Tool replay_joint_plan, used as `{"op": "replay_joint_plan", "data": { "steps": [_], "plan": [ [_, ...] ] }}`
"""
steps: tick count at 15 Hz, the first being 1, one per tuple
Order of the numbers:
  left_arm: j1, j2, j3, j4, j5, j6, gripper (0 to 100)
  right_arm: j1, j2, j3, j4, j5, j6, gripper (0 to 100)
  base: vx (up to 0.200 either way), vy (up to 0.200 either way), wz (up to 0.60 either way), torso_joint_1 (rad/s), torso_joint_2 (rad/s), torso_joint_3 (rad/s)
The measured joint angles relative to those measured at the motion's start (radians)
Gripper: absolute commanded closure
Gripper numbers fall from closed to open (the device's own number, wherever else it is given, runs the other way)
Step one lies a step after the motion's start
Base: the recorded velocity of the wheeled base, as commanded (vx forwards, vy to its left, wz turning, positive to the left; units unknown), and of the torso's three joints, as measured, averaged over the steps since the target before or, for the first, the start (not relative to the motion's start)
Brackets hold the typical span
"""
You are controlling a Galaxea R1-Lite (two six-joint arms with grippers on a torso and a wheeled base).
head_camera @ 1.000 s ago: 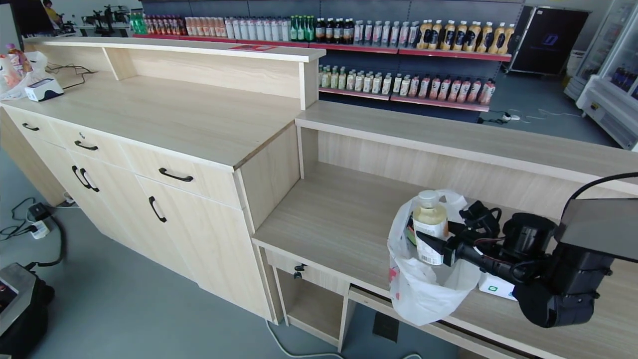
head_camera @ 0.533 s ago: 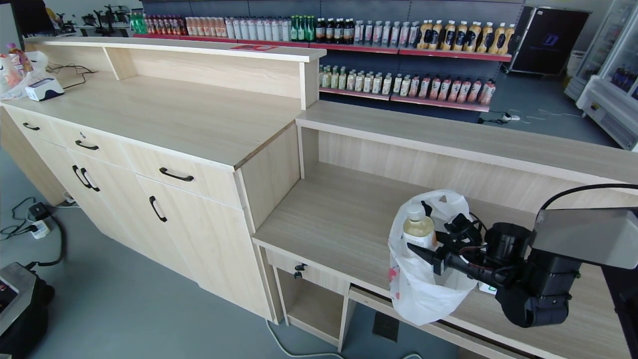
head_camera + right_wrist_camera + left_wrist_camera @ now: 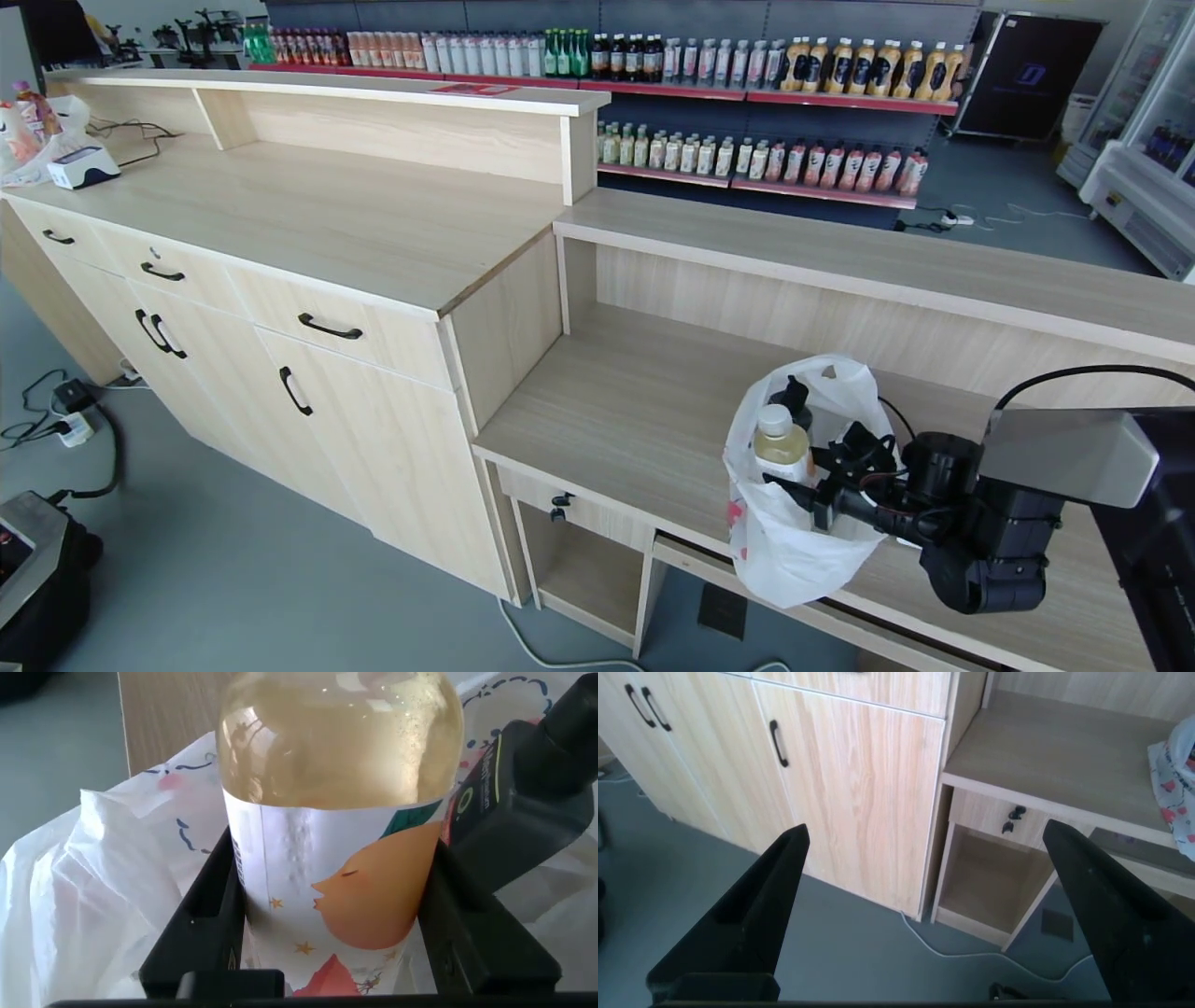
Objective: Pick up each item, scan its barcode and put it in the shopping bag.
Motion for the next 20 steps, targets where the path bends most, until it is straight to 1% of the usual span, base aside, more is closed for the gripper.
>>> {"op": "replay_joint_plan", "data": {
  "steps": [2, 9, 10, 14, 17, 20],
  "plan": [
    [0.0, 0.0, 0.0, 0.0, 0.0, 0.0, 0, -0.009, 0.016, -0.008, -0.004, 0.021, -0.029, 100, 0.0, 0.0, 0.0, 0.0, 0.0, 0.0],
    [0.0, 0.0, 0.0, 0.0, 0.0, 0.0, 0, -0.052, 0.03, 0.001, -0.003, 0.063, -0.046, 100, 0.0, 0.0, 0.0, 0.0, 0.0, 0.0],
    [0.0, 0.0, 0.0, 0.0, 0.0, 0.0, 0, -0.056, 0.03, 0.004, -0.002, 0.066, -0.048, 0, 0.0, 0.0, 0.0, 0.0, 0.0, 0.0],
    [0.0, 0.0, 0.0, 0.0, 0.0, 0.0, 0, -0.062, 0.024, 0.022, 0.004, 0.073, -0.048, 0, 0.0, 0.0, 0.0, 0.0, 0.0, 0.0],
    [0.0, 0.0, 0.0, 0.0, 0.0, 0.0, 0, -0.072, -0.004, 0.049, 0.003, 0.135, -0.048, 0, 0.0, 0.0, 0.0, 0.0, 0.0, 0.0],
    [0.0, 0.0, 0.0, 0.0, 0.0, 0.0, 0, -0.076, -0.062, 0.063, 0.001, 0.143, -0.046, 0, 0.0, 0.0, 0.0, 0.0, 0.0, 0.0]
  ]
}}
